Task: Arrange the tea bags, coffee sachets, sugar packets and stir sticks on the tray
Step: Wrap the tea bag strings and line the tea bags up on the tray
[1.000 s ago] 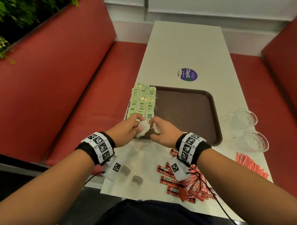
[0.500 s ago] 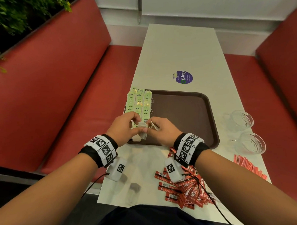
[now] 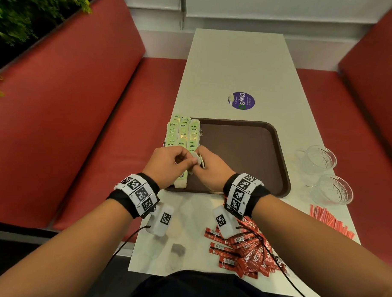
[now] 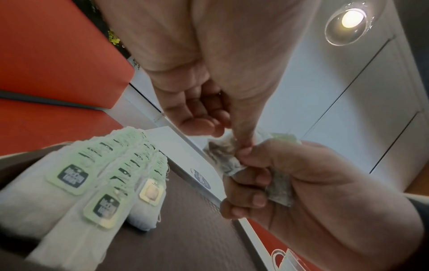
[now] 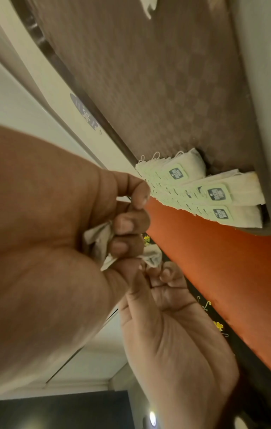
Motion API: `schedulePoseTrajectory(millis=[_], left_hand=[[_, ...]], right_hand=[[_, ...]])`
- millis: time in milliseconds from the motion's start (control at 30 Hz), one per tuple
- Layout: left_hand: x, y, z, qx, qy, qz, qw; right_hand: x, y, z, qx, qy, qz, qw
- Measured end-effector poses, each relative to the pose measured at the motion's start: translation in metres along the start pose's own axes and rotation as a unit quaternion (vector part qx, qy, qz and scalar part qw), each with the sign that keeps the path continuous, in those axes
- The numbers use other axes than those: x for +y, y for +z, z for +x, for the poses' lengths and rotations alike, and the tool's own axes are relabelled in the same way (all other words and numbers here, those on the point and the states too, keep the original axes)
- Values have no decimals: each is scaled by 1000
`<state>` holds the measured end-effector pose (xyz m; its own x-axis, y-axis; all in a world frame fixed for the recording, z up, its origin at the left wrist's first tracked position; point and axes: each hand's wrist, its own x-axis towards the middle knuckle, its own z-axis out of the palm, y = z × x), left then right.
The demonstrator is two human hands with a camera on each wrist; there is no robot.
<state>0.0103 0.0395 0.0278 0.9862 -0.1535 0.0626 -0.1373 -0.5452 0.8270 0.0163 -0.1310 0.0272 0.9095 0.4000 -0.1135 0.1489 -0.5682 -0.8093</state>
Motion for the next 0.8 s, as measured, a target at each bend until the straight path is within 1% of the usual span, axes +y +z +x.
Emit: schedulePoseTrajectory(millis=[167, 233, 300, 400, 467, 533, 600, 667, 733, 800], left_hand=[[2, 1, 3, -9, -3, -19, 1000], [-1, 0, 5, -7, -3, 8, 1000], [-2, -4, 6, -1, 0, 45, 999], [-1, -9, 7, -15, 25, 76, 997], [1, -11, 8, -24, 59, 102, 993], [-1, -11, 12, -13, 90, 128, 988], [-5, -9, 17, -8, 107, 155, 982], [-10, -4, 21, -18, 95, 162, 982], [-16, 2, 25, -32, 55, 148, 987], [-23, 9, 30, -60, 6, 150, 987]], right_hand=[[-1, -3, 2, -22, -7, 4, 1000], [0, -6, 1, -24, -13, 5, 1000], [3, -9, 2, 0, -14, 18, 1000], [13, -13, 5, 55, -8, 17, 998], [18, -11, 8, 56, -11, -16, 998], [20, -7, 10, 43, -18, -41, 998], [24, -3, 11, 35, -16, -48, 998], [28, -2, 12, 28, -4, -51, 998], [33, -3, 11, 20, 15, -66, 997], [42, -6, 9, 15, 47, -77, 996]])
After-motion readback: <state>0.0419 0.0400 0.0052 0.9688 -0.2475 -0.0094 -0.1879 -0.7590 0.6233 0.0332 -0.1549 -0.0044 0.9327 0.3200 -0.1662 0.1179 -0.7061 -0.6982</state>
